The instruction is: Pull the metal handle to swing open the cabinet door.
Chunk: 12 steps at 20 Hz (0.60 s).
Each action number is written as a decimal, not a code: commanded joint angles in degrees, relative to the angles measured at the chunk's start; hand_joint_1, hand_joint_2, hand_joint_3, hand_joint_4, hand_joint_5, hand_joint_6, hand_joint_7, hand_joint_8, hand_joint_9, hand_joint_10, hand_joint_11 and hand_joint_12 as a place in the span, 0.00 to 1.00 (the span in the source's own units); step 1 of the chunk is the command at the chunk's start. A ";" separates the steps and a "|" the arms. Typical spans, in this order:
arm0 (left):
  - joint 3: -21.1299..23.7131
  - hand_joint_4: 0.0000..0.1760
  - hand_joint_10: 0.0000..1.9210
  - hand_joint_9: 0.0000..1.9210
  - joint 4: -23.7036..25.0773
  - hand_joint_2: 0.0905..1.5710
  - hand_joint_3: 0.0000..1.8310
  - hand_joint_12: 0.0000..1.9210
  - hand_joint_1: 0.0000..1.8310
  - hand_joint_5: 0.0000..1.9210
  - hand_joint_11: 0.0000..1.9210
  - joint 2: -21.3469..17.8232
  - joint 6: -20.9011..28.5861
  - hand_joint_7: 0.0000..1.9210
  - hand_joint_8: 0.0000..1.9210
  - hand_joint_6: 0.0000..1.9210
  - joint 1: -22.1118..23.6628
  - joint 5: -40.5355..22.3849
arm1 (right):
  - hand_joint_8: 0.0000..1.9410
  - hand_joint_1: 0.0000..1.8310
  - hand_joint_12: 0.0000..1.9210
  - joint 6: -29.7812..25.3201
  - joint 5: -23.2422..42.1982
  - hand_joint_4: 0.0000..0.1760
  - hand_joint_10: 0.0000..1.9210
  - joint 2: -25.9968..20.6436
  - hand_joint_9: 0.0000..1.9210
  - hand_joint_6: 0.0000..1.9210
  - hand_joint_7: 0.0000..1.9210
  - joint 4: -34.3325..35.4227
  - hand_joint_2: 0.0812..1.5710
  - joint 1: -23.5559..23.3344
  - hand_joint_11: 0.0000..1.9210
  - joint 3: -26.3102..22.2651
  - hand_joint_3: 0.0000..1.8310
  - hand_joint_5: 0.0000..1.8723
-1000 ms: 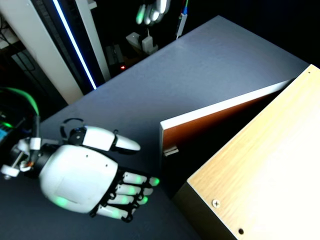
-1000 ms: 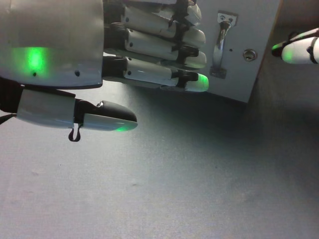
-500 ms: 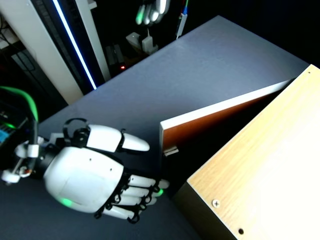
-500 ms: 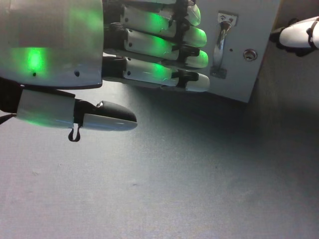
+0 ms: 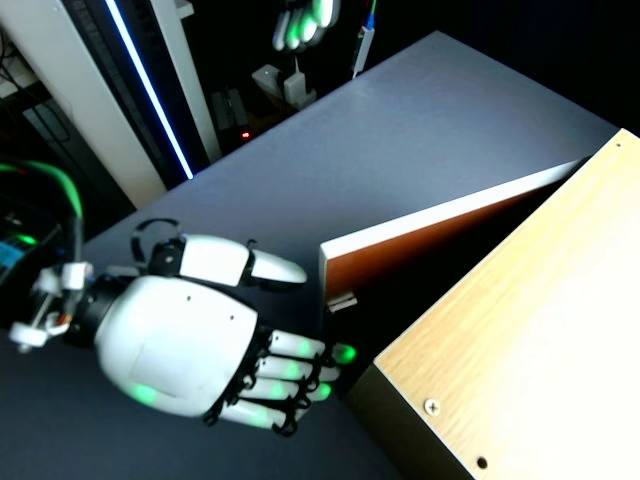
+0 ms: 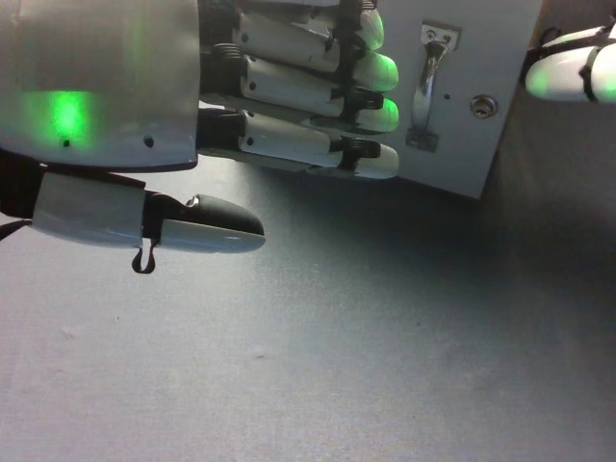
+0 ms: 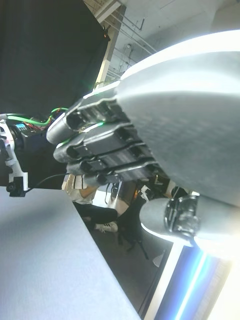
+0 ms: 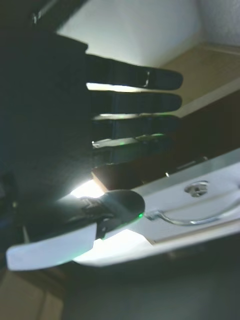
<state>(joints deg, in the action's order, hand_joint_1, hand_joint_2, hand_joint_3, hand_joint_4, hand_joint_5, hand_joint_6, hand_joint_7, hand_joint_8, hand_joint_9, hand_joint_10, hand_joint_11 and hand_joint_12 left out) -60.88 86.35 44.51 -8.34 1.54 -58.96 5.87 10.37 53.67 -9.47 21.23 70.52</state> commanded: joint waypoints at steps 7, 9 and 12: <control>-0.06 0.00 0.00 0.23 -5.52 0.99 0.00 0.44 0.00 0.24 0.04 -0.39 -0.50 0.24 0.00 0.00 0.47 -1.39 | 0.00 0.00 0.42 -0.61 8.05 0.00 0.00 -1.15 0.16 0.00 0.18 -4.85 0.90 0.66 0.00 -2.83 0.00 0.18; -0.06 0.00 0.00 0.23 -5.52 0.99 0.00 0.44 0.00 0.24 0.04 -0.39 -0.50 0.24 0.00 0.00 0.47 -1.39 | 0.00 0.00 0.42 -0.61 8.54 0.00 0.00 -1.19 0.16 0.00 0.18 -6.05 0.90 1.08 0.00 -3.59 0.00 0.18; -0.06 0.00 0.00 0.23 -5.52 1.00 0.00 0.44 0.00 0.24 0.04 -0.39 -0.50 0.24 0.00 0.00 0.47 -1.39 | 0.00 0.00 0.42 -0.61 8.94 0.00 0.00 -1.22 0.16 0.00 0.18 -7.05 0.90 1.31 0.00 -4.25 0.00 0.18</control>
<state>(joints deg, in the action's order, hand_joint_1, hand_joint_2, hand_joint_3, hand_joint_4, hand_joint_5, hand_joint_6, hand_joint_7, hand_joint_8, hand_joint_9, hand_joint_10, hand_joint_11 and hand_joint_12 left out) -60.88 86.35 44.51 -8.34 1.54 -58.96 5.82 13.50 52.99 -17.28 22.94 66.32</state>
